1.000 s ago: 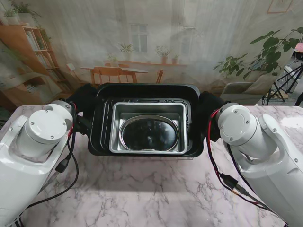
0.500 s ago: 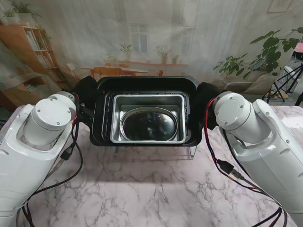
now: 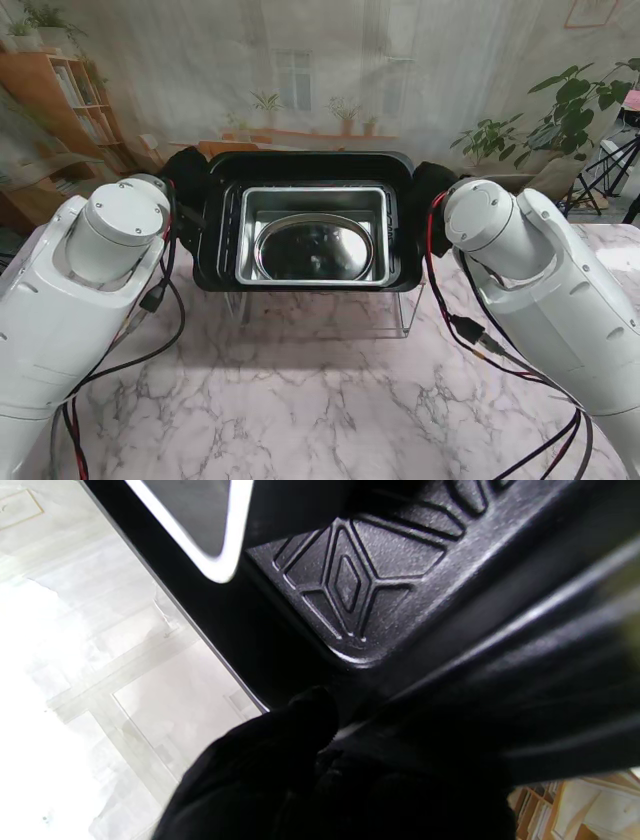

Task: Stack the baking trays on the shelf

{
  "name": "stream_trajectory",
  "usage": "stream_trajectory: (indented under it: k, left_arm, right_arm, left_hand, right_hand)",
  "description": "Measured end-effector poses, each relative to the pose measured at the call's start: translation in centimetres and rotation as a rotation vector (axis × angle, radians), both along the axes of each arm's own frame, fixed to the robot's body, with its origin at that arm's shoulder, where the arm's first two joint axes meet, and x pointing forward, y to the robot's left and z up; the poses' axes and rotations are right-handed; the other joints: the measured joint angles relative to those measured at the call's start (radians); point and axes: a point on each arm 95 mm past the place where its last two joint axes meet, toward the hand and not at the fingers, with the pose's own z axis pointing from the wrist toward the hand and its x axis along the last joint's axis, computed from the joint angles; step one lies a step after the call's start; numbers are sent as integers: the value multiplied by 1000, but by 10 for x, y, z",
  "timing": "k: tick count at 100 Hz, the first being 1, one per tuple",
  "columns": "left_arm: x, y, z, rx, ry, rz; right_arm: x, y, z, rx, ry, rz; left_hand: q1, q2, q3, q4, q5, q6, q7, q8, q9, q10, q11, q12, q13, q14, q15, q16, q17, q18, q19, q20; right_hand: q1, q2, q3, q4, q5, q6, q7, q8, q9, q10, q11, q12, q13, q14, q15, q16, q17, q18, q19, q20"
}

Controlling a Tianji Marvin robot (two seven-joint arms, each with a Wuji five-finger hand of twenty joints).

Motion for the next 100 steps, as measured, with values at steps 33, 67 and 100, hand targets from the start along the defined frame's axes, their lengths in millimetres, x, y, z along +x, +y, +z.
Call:
stream_trajectory:
  k: [33,67,100]
  left_arm:
    - [22,-5,-8,-39,33,54]
    - [46,-11,-13,-77,58,109]
    - [54,-13,-25,-88,74,107]
  right_arm:
    - [20,-1,-16,7,24,-51]
    - [35,-2,-19,-7,18,-88]
    - [41,-2,-27,-20,31,-106]
  left_hand:
    - [0,0,0,0,69,-61,1,-7,11,-5,0,-1,1,13,-16,0,0,13,-1,0]
    - [0,0,-1,0,114,-110,23,-7,13,-23,16,0,1,13,-45,1,0,13,-9,0]
    - [12,5,-68,1,90,-111,-62,-69,-52,-40,-17,-61,-81,-30,-107,-8,-85,-48,-131,-11]
  right_hand:
    - [0,0,0,0,13,-37,4,0,2,-29,0,0,-4,0,0,0,0,0,-2,0]
    - [-1,0,-1,0,25,-61,-1,0,1,-40,-3,0,-4,-2,2,9,0,-1,-38,-42]
    - [-2,154,-158,115,-14,-77,-49,0,-143,-46,-66,-55,-139,-81,-28,8,-82,-16,-50,-32]
